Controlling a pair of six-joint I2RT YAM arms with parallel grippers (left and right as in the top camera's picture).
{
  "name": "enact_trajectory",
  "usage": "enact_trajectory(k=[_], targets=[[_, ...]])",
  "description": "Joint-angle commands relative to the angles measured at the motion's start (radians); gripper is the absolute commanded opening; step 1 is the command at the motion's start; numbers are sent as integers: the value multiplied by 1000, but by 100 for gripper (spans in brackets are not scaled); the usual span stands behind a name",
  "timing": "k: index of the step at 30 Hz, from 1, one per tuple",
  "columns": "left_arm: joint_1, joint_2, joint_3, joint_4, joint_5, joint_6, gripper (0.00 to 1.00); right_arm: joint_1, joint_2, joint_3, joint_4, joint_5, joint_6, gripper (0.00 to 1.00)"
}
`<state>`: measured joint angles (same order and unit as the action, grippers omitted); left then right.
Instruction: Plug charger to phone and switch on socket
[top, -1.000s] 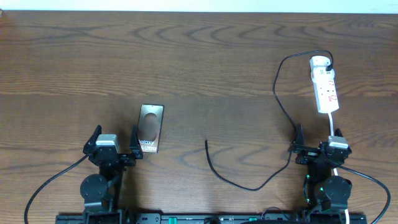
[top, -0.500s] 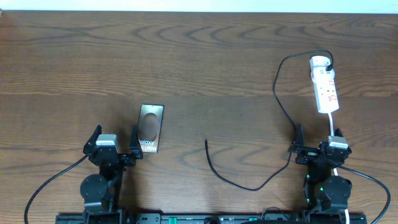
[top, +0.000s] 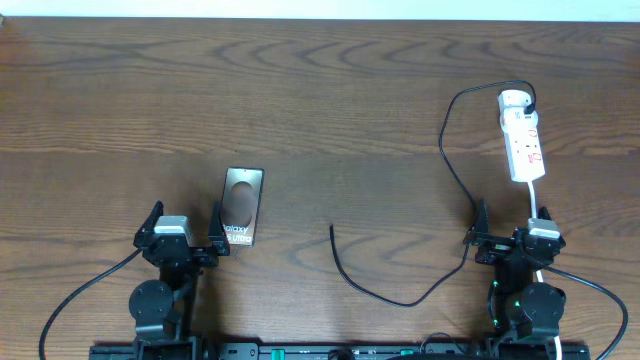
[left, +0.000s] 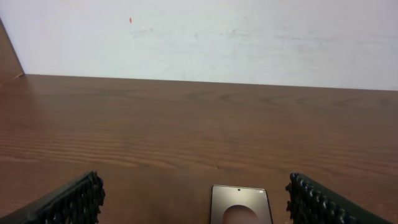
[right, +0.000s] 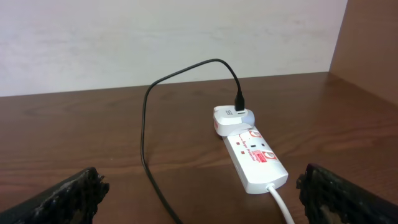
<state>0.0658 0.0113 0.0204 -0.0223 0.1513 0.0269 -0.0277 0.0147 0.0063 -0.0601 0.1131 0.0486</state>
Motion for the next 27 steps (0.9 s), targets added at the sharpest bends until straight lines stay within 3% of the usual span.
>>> enact_trajectory(k=[1, 15, 20, 27], targets=[[6, -6, -16, -36, 21, 4, 92, -5, -8, -1, -4, 8, -1, 99], [6, -6, -16, 6, 21, -4, 92, -5, -8, -1, -4, 8, -1, 99], [5, -6, -9, 8, 31, -141, 92, -5, -8, -1, -4, 8, -1, 99], [5, 153, 208, -143, 50, -163, 92, -5, -8, -1, -4, 8, -1, 99]])
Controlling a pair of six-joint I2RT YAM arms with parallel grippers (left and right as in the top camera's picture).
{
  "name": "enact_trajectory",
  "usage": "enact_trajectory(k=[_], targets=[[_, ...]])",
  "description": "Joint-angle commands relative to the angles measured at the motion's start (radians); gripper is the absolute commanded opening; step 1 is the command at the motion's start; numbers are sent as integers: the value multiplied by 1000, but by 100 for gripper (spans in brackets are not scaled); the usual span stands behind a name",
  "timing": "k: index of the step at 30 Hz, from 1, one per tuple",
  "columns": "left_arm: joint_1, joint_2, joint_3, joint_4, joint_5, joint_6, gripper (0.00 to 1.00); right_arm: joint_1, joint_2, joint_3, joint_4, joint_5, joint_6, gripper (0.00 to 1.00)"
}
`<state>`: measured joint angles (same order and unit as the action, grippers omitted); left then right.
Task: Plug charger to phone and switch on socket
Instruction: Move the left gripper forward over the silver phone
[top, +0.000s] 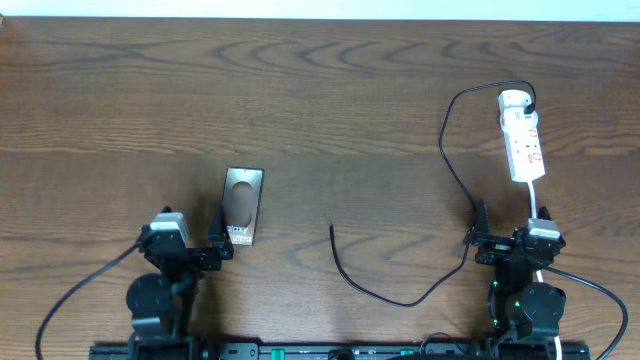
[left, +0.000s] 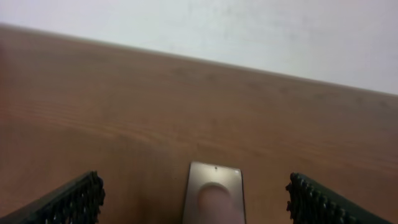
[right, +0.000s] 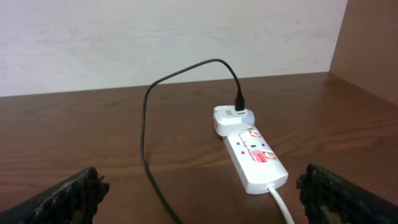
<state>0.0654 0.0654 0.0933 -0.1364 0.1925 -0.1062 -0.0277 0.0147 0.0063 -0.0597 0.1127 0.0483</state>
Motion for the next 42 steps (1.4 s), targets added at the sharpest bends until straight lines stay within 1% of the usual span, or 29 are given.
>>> enact_trajectory(k=[1, 4, 5, 8, 12, 15, 16, 19, 25, 28, 31, 35, 36, 39, 42], targets=[[6, 157, 188, -48, 5, -30, 93, -5, -8, -1, -4, 9, -1, 99], [5, 359, 363, -114, 5, -30, 93, -5, -8, -1, -4, 9, -1, 99], [5, 472, 465, -164, 6, -30, 93, -5, -8, -1, -4, 9, -1, 99], [5, 713, 702, -323, 6, -30, 93, -5, -8, -1, -4, 9, -1, 99], [5, 1019, 1043, -654, 10, -30, 93, -5, -8, -1, -4, 9, -1, 99], [5, 1192, 1215, -858, 10, -30, 93, -5, -8, -1, -4, 9, -1, 99], [5, 1233, 1244, -892, 10, -30, 93, -5, -8, -1, -4, 9, -1, 99], [5, 1346, 1265, -917, 10, -31, 93, -5, -8, -1, -4, 9, -1, 99], [5, 1506, 1265, -930, 14, -31, 93, -5, -8, -1, -4, 9, -1, 99], [5, 1576, 1265, -937, 70, -29, 93, -5, -8, -1, -4, 9, -1, 99], [1, 1622, 1265, -941, 77, -17, 93, -5, -8, -1, -4, 9, -1, 99], [-30, 1674, 1265, -954, 75, 101, 93, -5, -8, -1, -4, 9, -1, 99], [-43, 1684, 1265, -955, 55, 113, 93, -5, -8, -1, -4, 9, -1, 99], [-78, 1706, 1265, -950, -23, 109, 93, -5, -8, -1, -4, 9, -1, 99], [-105, 1715, 1265, -923, -29, 110, 93, -5, -8, -1, -4, 9, -1, 99]])
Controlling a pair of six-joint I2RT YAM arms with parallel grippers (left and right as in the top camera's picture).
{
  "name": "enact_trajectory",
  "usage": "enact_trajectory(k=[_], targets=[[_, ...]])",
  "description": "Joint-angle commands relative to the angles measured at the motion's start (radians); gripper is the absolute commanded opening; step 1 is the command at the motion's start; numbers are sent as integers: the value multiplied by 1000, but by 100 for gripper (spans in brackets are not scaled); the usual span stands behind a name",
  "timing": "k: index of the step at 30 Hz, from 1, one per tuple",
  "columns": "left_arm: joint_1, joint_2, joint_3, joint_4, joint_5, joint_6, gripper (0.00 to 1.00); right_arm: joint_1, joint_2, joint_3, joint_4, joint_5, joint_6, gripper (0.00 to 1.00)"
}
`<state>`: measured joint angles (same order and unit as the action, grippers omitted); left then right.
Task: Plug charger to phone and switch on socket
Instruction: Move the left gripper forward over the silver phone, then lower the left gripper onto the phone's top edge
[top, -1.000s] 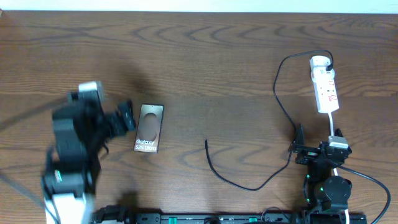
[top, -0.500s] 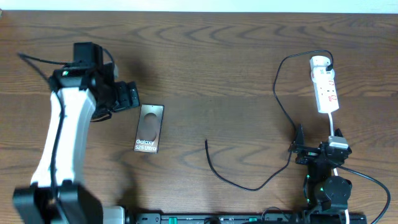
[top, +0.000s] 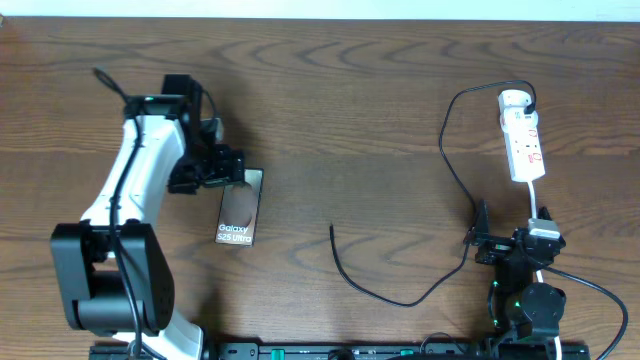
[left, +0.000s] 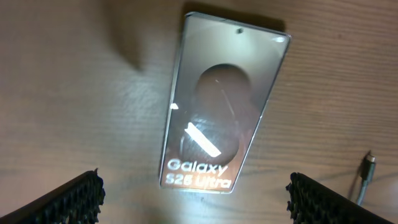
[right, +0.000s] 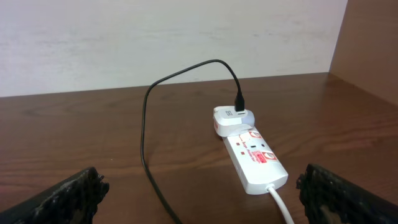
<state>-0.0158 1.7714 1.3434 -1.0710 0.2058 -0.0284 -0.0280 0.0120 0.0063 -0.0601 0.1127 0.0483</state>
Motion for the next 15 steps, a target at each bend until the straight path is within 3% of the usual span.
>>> enact_trajectory(k=[1, 15], targets=[[-31, 9, 15, 24, -43, 32, 93, -5, -5, -1, -4, 9, -1, 99], [-48, 21, 8, 93, -41, 8, 93, -5, -5, -1, -4, 9, -1, 99]])
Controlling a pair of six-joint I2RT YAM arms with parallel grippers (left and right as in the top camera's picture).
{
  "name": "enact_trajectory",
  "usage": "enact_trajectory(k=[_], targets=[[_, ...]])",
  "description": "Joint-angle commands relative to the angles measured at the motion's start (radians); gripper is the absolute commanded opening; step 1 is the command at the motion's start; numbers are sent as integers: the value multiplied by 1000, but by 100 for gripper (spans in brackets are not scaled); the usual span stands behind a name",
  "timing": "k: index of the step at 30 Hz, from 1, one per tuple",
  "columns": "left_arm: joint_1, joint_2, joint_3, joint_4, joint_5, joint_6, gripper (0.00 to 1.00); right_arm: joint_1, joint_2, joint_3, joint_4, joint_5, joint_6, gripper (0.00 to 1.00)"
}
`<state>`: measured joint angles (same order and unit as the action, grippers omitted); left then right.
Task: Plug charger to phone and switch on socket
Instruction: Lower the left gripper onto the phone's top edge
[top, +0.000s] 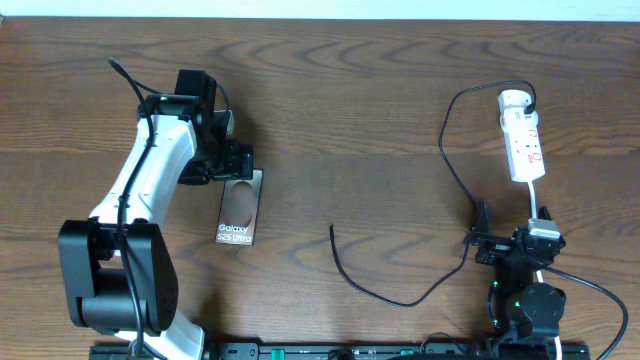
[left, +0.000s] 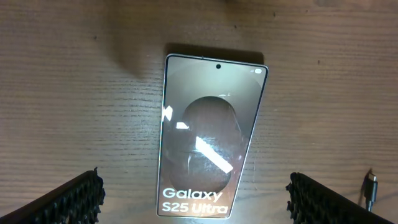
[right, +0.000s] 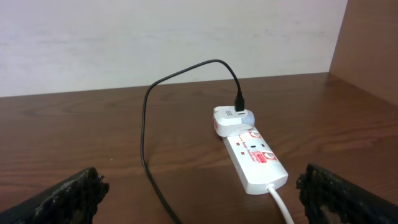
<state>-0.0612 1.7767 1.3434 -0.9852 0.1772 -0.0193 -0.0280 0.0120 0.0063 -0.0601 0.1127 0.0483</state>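
A phone (top: 240, 207) marked Galaxy S25 Ultra lies flat on the brown table, seen close up as phone (left: 208, 134). My left gripper (top: 228, 166) hovers open above the phone's far end, its fingertips (left: 68, 198) wide apart either side. The black charger cable (top: 445, 150) runs from a white adapter in the white socket strip (top: 522, 135) to a loose plug end (top: 333, 230); that plug end (left: 369, 186) shows at the lower right. My right gripper (top: 510, 245) rests open at the near edge, facing the socket strip (right: 252, 155).
The strip's white lead (top: 535, 195) runs back toward the right arm's base. A white wall (right: 168, 37) stands behind the table and a wooden side panel (right: 367, 43) closes its right.
My left gripper has shifted slightly toward the far side and right over the phone; the phone now sits more squarely in its view. The right arm has not moved.
My left gripper first rested open at the near edge beside the phone, then tilted a little there. Later the arm was stretched out with the gripper open above the phone, and it still hovers there. Phone, cable, strip and right arm have stayed put.
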Motion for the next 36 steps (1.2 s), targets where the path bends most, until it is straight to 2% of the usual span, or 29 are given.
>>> enact_trajectory(k=[1, 6, 7, 8, 9, 10, 11, 12, 27, 36], targets=[[-3, 16, 3, 10, -10, -1, 93, -5, -5, -1, -4, 9, -1, 99], [-4, 17, -7, 19, -10, -1, 93, -5, -5, -1, -4, 9, -1, 99], [-4, 17, -8, 19, -10, -1, 83, -5, -5, -1, -4, 9, -1, 99], [-4, 17, -8, 22, -10, -1, 61, -5, -5, -1, -4, 9, -1, 99], [-4, 17, -11, 25, -10, -3, 55, -5, -5, -1, -4, 9, -1, 99], [-4, 17, -11, 26, -10, -5, 55, -5, -5, -1, -4, 9, -1, 99], [-4, 17, -11, 26, -9, -5, 73, -5, -5, -1, -4, 9, -1, 99], [-4, 17, -11, 26, -7, -5, 98, -5, -5, -1, -4, 9, -1, 99], [-6, 17, -111, 117, -5, -13, 98, -5, -5, -1, -4, 9, -1, 99], [-52, 17, -144, 151, -7, -11, 98, -5, -5, -1, -4, 9, -1, 99]])
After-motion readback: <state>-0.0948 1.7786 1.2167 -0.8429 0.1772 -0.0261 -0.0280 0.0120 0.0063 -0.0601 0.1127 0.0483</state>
